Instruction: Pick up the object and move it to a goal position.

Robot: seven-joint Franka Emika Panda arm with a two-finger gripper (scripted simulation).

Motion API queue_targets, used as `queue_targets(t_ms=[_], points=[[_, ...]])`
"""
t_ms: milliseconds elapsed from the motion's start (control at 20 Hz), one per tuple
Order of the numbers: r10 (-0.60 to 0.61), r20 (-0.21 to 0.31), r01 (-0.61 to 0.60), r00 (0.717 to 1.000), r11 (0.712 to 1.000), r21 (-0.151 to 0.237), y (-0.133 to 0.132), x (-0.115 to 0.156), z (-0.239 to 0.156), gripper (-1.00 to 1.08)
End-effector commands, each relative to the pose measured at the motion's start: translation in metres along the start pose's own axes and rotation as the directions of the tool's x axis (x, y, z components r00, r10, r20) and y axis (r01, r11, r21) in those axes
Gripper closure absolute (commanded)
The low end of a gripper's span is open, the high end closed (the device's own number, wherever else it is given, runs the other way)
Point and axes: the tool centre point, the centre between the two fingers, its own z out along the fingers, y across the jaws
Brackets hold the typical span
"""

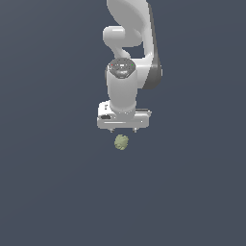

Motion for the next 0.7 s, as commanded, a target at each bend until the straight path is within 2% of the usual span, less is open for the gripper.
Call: queue_targets(t_ms=[0,150,450,650], points=[[0.0,0.0,0.0,1.0,1.0,0.0,0.0,0.0,0.0,-0.92],[0.008,-0.004,-0.008,1.0,1.0,-0.001,0.005,0.001,-0.001,-0.92],[0.053,-0.028,-0.053,0.998,0.999,-0.006,0.032,0.004,-0.009,-0.92],[0.056,-0.03,-0.056,0.998,0.998,-0.006,0.035,0.004,-0.01,-0.92]])
